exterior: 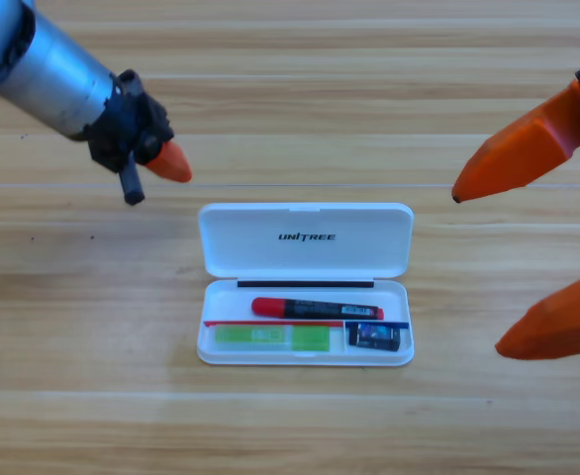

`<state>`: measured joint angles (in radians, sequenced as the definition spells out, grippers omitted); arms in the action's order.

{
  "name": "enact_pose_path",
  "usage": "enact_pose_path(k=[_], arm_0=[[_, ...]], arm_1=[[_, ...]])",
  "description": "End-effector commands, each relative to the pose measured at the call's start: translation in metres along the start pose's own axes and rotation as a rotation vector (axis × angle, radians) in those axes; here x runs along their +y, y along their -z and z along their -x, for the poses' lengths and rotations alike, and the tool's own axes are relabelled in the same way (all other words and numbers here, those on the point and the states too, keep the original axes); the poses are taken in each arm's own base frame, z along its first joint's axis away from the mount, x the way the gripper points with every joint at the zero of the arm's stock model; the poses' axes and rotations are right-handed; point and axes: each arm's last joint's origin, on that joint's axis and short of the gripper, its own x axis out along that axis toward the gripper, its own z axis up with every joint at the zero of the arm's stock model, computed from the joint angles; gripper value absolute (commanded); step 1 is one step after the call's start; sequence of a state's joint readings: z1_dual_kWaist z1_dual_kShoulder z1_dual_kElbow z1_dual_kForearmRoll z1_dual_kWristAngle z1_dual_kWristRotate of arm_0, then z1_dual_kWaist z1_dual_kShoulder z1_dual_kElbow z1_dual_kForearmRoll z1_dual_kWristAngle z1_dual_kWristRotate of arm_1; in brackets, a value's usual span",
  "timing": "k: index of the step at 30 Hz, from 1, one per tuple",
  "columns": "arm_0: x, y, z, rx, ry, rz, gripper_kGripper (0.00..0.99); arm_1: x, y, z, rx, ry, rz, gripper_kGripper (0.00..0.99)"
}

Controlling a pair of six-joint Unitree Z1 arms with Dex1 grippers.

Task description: Clean up eraser and pencils

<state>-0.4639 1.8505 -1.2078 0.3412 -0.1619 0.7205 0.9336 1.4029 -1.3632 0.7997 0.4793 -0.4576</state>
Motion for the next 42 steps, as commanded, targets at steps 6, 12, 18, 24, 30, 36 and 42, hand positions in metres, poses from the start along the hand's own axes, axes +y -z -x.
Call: enact_pose_path(k=[6,12,18,24,30,36,42], arm_0=[[0.035,0.024,-0.026,0.028,0.058,0.074,0.000],[0.034,0.027,-0.037,0.033,0.089,0.081,0.000],[0.032,0.028,-0.039,0.034,0.095,0.087,0.000],[0.024,0.021,-0.040,0.021,0.115,0.072,0.000],[0.013,0.008,-0.042,0.001,0.134,0.035,0.000],[0.002,-0.007,-0.045,-0.018,0.152,-0.002,0.000],[-0.009,-0.020,-0.049,-0.025,0.164,-0.025,0.000]], arm_1=[[0.001,0.010,0.005,-0.006,0.008,-0.030,0.969],[0.000,0.010,0.005,-0.007,0.006,-0.030,0.969],[-0.001,0.009,0.004,-0.006,0.001,-0.032,0.969],[-0.002,0.009,0.002,-0.002,-0.003,-0.036,0.969],[-0.002,0.009,0.000,0.000,-0.011,-0.039,0.969],[-0.004,0.010,-0.003,0.007,-0.017,-0.043,0.969],[-0.003,0.010,-0.003,0.005,-0.022,-0.043,0.969]])
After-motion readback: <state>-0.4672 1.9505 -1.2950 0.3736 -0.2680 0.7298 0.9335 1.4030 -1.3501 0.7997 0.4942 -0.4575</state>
